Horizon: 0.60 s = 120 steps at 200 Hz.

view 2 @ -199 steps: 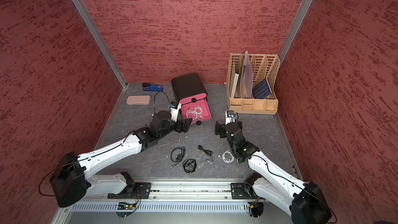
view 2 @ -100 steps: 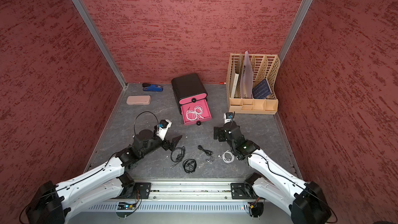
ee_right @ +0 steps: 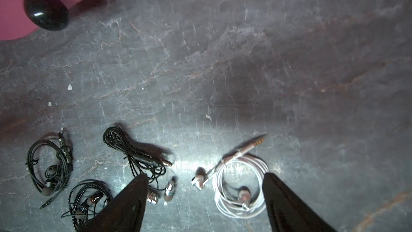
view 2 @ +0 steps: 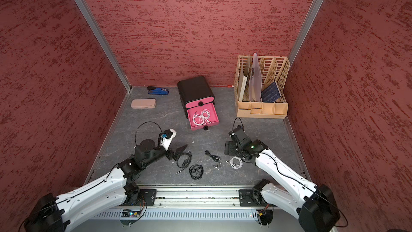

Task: Place the wired earphones into the drawer by color
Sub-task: Pick up the wired earphones from the center of the board.

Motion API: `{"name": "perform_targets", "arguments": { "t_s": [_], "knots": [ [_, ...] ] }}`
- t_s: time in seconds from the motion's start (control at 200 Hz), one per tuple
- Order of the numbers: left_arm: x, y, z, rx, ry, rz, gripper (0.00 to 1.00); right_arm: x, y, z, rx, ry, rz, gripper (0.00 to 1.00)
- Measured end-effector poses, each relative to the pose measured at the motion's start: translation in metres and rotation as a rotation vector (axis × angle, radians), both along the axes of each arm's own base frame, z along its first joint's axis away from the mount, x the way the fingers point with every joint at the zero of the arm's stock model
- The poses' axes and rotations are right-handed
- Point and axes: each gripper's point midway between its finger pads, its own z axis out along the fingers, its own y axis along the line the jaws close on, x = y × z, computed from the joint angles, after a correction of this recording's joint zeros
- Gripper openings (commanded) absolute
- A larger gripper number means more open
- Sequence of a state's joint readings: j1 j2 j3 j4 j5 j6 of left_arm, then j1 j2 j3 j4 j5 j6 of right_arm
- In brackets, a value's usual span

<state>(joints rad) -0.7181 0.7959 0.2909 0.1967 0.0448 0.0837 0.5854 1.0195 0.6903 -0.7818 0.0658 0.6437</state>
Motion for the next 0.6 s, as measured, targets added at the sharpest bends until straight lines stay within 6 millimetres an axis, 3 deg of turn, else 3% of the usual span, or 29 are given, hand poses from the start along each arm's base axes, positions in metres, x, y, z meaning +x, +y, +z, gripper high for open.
{"name": "perform_targets", "arguments": {
  "t_s": [0.321,0.601],
  "knots": [
    [0.000,0.000,0.007,-0.017,-0.019,0.000,1.00,-0.030,0.000,-0.045,-0.004,0.204,-0.008,0.64],
    [0.000,0.001,0.007,-0.017,-0.019,0.001,1.00,-0.032,0.003,-0.059,0.001,0.233,-0.008,0.51]
  ]
}}
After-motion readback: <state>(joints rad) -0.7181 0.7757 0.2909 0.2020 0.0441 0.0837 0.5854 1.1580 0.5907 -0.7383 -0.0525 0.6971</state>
